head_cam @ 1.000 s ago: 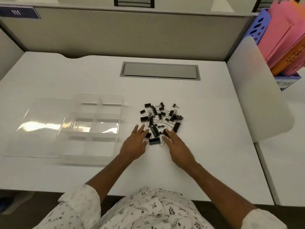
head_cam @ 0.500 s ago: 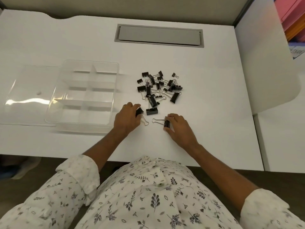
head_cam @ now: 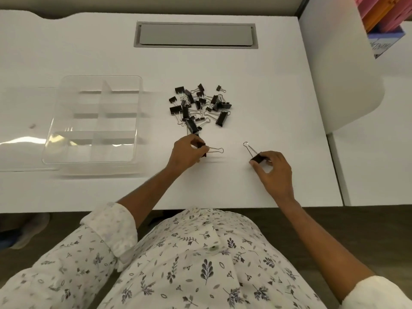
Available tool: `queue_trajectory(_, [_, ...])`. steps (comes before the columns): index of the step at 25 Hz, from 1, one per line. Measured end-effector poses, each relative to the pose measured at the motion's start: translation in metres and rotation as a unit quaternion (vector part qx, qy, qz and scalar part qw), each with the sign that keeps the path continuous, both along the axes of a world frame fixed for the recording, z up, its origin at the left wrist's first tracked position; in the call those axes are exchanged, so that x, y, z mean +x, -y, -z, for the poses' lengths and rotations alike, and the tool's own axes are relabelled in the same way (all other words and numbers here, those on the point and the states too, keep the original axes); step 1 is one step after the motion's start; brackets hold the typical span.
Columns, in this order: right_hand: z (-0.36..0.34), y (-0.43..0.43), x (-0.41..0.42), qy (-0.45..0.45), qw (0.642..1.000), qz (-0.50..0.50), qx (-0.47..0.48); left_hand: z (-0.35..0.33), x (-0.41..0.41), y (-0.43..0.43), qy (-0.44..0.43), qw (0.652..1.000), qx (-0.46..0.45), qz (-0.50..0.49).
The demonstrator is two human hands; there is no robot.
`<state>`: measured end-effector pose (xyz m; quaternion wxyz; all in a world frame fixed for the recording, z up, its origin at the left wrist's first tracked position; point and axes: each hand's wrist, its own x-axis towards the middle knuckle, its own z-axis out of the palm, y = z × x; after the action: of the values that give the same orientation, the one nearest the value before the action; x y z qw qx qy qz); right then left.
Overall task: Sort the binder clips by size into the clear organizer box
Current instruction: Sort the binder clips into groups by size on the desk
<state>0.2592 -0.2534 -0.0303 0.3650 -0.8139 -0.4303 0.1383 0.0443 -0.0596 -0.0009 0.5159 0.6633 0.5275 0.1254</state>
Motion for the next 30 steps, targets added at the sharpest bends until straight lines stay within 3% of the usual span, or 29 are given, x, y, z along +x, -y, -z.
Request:
queue_trajectory(2, [-0.005,0.005,0.012,-0.032,0.998,0.052,0.015,0.0,0.029,0.006,0.048,0.997,-0.064,-0.019])
queue_trajectory(5, [-0.013,0.006,0.021,-0.058,0.994,0.087,0.026,0.007,0.072,0.014,0.069,0.995,-0.076,-0.016])
queue_trajectory(9, [-0.01,0.004,0.019,-0.032,0.997,0.068,0.017,0.015,0.099,0.026,0.016,0.999,-0.008,0.032])
queue_trajectory(14, [0.008,0.003,0.012,0.03,0.998,0.039,-0.031,0.019,0.09,0.028,-0.062,0.962,0.137,0.229])
queue_trajectory(20, [0.015,0.008,0.005,0.073,0.995,0.025,-0.068,0.019,0.081,0.033,-0.07,0.947,0.151,0.274])
queue_trajectory(25, [0.012,0.012,-0.004,0.123,0.987,0.038,-0.095,0.022,0.058,0.037,-0.054,0.937,0.198,0.282])
queue_trajectory(30, [0.005,-0.046,-0.018,0.104,0.994,-0.023,-0.023,0.028,0.004,0.001,-0.09,0.93,0.313,0.172])
